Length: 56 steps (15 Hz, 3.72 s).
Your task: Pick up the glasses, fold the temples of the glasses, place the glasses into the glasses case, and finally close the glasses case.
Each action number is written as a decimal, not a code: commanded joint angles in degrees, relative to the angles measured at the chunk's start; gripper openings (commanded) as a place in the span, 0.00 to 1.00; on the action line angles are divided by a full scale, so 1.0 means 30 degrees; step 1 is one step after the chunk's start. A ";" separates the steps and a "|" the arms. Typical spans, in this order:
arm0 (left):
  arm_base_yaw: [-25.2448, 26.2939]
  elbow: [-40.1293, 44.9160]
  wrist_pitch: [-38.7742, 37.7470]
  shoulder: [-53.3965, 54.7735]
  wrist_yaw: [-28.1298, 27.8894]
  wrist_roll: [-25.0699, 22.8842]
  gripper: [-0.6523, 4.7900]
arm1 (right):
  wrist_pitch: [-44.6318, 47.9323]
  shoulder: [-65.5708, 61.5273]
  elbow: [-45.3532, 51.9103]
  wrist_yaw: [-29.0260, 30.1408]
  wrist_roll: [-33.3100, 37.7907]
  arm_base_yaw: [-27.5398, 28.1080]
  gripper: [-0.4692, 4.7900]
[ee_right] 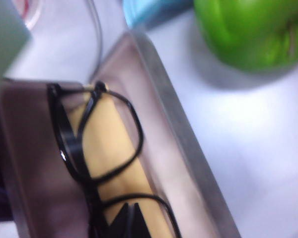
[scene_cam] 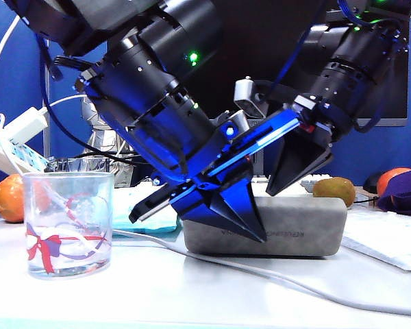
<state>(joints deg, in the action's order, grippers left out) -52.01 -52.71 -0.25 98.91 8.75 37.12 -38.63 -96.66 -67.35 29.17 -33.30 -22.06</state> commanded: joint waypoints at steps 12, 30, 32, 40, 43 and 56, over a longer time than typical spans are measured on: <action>-0.0029 -0.0029 0.0109 -0.0007 0.0146 0.0364 0.11 | 0.3512 -0.1734 -0.0029 -0.3264 0.1698 0.0772 0.09; -0.0015 -0.0029 0.0415 0.0000 -0.0852 0.0444 0.11 | -0.0991 -0.1719 -0.0044 0.1836 -0.0860 0.0255 0.09; -0.0015 -0.0029 0.0437 0.0000 -0.0874 0.0699 0.11 | -0.1231 -0.1712 -0.0044 0.1894 -0.0918 -0.0117 0.09; -0.0015 -0.0029 0.0911 -0.0007 -0.0597 0.0117 0.11 | -0.3104 -0.1392 -0.0823 0.3220 -0.1049 -0.0211 0.09; -0.0015 -0.0029 0.1107 -0.0007 -0.0189 0.0124 0.11 | -0.4779 -0.1384 -0.1639 0.4109 -0.1129 -0.0211 0.09; -0.0022 -0.0029 0.1384 -0.0087 0.0240 -0.0219 0.11 | -0.5100 -0.1311 -0.3118 -0.2259 -0.0262 -0.0736 0.09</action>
<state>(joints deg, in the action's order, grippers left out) -52.31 -52.34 1.74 99.24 9.82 36.71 -53.49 -100.95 -76.01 23.62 -35.24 -24.01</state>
